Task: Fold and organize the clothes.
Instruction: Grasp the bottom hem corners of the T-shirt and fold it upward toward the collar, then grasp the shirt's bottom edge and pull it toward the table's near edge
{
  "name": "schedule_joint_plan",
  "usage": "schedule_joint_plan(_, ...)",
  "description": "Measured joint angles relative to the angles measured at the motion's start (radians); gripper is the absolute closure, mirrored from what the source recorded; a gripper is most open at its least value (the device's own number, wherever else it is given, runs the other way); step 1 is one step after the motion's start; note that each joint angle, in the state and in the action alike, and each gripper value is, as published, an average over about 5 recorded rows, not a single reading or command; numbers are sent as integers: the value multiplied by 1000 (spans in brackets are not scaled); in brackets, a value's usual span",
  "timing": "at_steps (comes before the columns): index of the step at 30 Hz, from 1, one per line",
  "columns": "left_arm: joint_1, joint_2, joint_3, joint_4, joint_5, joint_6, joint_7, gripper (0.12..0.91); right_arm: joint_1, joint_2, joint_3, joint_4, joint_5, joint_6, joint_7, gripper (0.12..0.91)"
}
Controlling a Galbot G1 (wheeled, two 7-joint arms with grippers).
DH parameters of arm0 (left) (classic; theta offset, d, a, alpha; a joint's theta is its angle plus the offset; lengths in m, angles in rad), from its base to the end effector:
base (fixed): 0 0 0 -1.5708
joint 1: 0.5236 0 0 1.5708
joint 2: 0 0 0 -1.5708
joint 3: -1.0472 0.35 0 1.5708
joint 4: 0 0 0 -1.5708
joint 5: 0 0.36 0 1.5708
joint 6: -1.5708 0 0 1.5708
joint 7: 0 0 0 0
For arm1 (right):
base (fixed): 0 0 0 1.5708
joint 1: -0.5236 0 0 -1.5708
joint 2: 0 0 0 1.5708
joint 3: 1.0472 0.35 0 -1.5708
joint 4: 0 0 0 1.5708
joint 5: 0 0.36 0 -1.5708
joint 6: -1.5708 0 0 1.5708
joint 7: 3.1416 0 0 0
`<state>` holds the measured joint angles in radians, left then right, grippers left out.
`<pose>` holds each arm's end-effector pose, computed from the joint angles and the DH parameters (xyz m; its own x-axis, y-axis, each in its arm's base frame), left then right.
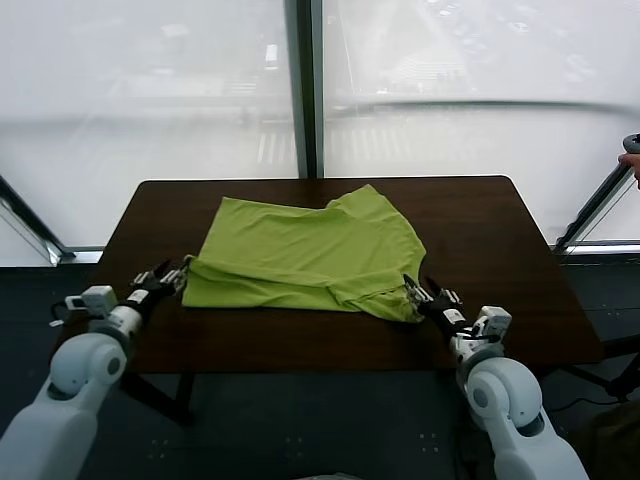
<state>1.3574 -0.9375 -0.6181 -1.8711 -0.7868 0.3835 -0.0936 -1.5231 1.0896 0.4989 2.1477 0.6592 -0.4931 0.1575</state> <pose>0.2720 0.1703 -0.2731 -0.9172 0.0597 0.3940 0.0136 0.9928 -0.1189 0.2041 -0.0645 -0.2623 -0.8647 -0.2044 0.4588 -0.1376 0.9749 0.1749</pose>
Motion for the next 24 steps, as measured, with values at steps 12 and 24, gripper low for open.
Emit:
schedule_joint_plan(12,77,-36,-17,-72,15,19,-18,123,-53,-43,-34,22,-137,13,-48,141)
schedule_joint_plan(24,94,-51,-14,-53,9,32,-14,139,-41,-54,-66,7,-203,29,-71,243)
